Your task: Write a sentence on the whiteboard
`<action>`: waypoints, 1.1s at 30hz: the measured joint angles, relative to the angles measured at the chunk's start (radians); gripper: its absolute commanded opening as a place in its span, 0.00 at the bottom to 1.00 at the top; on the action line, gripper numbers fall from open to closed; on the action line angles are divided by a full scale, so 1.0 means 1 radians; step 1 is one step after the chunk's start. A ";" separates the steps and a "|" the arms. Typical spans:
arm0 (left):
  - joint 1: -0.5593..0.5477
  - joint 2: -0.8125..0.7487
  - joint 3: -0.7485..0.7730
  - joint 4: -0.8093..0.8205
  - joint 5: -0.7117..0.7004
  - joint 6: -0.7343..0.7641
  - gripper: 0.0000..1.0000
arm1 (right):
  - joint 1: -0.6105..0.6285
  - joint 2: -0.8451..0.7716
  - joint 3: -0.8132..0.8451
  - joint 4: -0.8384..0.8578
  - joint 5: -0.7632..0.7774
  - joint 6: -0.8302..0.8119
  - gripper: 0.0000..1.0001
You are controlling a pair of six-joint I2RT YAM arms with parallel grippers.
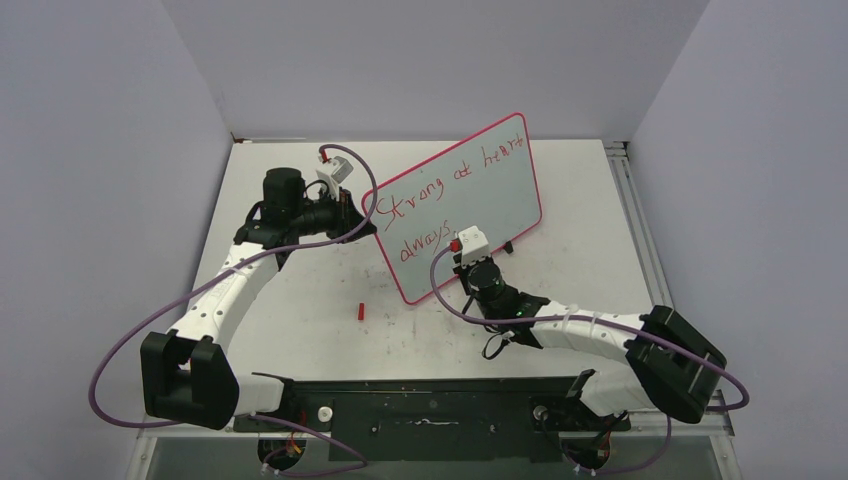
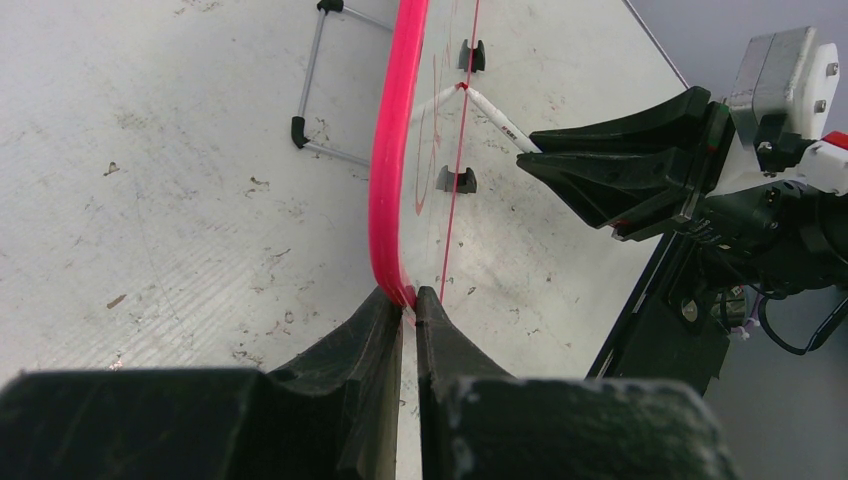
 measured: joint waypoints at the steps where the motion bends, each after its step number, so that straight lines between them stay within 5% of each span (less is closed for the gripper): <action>1: 0.000 0.000 0.000 0.000 0.000 0.000 0.00 | 0.000 0.002 0.000 0.000 0.000 0.000 0.05; 16: 0.000 0.000 0.000 0.000 -0.001 -0.002 0.01 | -0.001 -0.117 0.000 -0.047 0.005 0.001 0.05; 33: 0.000 -0.034 -0.015 0.023 -0.016 -0.027 0.57 | -0.001 -0.367 0.000 -0.159 0.061 0.002 0.05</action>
